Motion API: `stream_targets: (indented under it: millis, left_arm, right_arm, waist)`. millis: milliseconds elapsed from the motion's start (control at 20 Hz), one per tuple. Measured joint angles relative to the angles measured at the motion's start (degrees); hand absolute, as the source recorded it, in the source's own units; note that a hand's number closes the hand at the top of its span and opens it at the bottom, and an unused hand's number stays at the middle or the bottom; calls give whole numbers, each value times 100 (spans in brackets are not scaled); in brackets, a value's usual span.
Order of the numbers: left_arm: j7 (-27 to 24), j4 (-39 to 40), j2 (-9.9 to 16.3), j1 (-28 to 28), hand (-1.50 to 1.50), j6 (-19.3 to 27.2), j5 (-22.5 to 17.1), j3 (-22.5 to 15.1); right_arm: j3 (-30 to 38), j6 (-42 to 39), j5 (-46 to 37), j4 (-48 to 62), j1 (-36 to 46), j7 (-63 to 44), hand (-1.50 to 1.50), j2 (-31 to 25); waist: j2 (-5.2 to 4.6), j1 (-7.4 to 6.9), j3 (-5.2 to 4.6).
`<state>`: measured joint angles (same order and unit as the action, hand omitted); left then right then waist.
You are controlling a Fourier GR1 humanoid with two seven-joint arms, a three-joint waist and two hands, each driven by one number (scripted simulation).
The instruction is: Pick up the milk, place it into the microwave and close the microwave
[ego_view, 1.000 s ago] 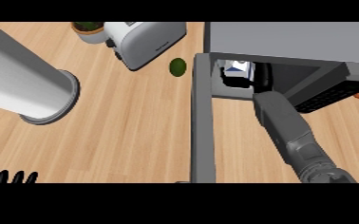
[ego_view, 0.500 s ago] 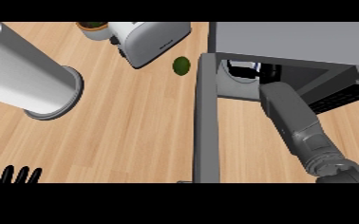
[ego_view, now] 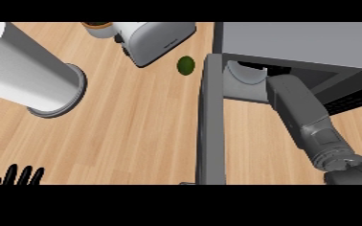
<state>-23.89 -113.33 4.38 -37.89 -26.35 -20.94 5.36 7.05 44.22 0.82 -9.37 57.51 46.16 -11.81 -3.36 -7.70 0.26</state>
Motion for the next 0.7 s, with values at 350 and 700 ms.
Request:
stream_targets:
  millis: [350, 700]
  left_arm:
    - [53, 46, 43, 117, -150, -26, -14, -6]
    - [43, 53, 85, 237, -150, -33, 45, 4]
  right_arm:
    - [81, 527, -68, 91, 121, -61, 150, -44]
    - [-358, 1579, -650, 665, -262, -1270, -150, -375]
  waist:
    - [-44, -86, 5]
    - [-161, -243, -89]
